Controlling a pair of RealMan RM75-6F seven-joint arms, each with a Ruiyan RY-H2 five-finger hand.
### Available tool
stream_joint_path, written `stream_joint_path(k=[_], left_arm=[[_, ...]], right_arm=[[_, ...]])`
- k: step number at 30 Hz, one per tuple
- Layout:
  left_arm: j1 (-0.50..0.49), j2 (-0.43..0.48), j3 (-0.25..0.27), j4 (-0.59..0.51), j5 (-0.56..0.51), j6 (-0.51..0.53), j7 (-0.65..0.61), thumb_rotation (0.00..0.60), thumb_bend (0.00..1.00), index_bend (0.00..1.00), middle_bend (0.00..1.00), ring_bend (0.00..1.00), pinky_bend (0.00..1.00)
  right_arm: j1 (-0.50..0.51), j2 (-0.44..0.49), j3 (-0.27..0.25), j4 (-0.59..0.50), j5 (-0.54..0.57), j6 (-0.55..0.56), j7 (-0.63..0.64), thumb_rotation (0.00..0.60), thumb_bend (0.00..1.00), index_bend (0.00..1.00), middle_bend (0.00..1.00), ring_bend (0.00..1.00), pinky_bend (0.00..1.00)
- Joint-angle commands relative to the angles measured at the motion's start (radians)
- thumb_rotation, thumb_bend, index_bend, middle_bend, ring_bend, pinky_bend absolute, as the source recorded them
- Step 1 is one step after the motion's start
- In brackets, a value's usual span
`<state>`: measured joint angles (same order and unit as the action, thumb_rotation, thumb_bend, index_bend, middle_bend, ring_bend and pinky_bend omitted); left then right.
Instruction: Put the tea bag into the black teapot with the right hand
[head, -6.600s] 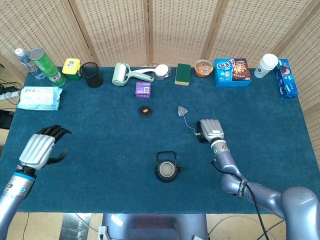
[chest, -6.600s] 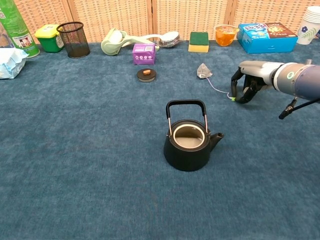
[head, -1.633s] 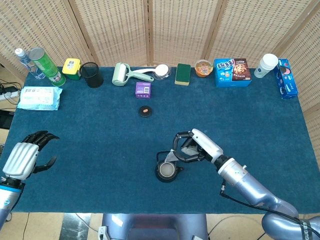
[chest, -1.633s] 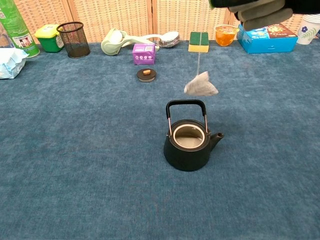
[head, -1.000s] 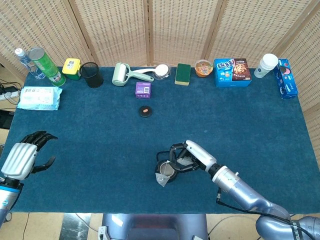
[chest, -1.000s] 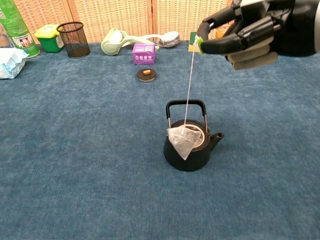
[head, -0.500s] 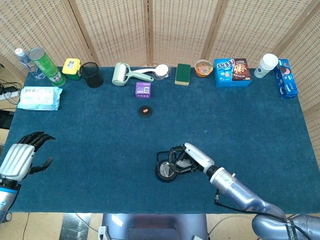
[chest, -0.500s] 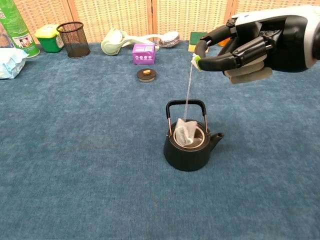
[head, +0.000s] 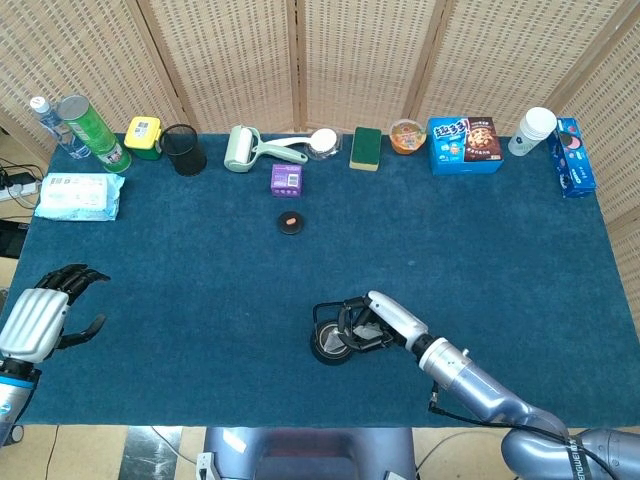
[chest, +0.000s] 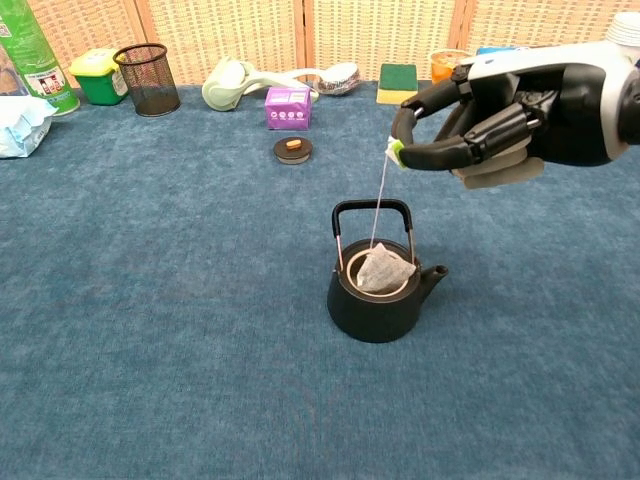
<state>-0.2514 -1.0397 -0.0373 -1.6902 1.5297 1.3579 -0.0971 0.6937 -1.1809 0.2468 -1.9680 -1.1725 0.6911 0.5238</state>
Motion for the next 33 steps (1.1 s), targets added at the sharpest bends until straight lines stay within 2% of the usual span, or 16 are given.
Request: stream_joint_path(k=[1, 8, 17, 23, 33], left_arm=[[0.000, 0.000, 0.001, -0.002, 0.002, -0.001, 0.001, 0.600, 0.37, 0.27, 0.28, 0.16, 0.20], [-0.002, 0.000, 0.001, -0.006, 0.000, -0.007, 0.009, 0.600, 0.37, 0.27, 0.28, 0.16, 0.20], [-0.009, -0.005, 0.000, -0.009, 0.004, -0.016, 0.018, 0.600, 0.37, 0.27, 0.28, 0.16, 0.20], [-0.012, -0.006, -0.003, -0.014, 0.001, -0.019, 0.025, 0.600, 0.37, 0.27, 0.28, 0.16, 0.20], [-0.020, -0.002, -0.009, -0.033, 0.001, -0.023, 0.046, 0.600, 0.37, 0.27, 0.28, 0.16, 0.20]], right_arm=[[0.004, -0.014, -0.013, 0.016, 0.010, -0.002, -0.020, 0.600, 0.53, 0.73, 1.00, 1.00, 1.00], [-0.001, -0.021, -0.034, 0.062, 0.061, 0.018, -0.072, 0.600, 0.53, 0.73, 1.00, 1.00, 1.00], [-0.024, 0.005, -0.067, 0.087, 0.075, 0.020, -0.109, 0.600, 0.53, 0.73, 1.00, 1.00, 1.00], [-0.026, 0.033, -0.084, 0.123, 0.054, -0.022, -0.108, 0.600, 0.51, 0.71, 1.00, 1.00, 1.00], [-0.031, 0.061, -0.098, 0.169, -0.058, -0.052, -0.089, 0.600, 0.55, 0.32, 1.00, 1.00, 1.00]])
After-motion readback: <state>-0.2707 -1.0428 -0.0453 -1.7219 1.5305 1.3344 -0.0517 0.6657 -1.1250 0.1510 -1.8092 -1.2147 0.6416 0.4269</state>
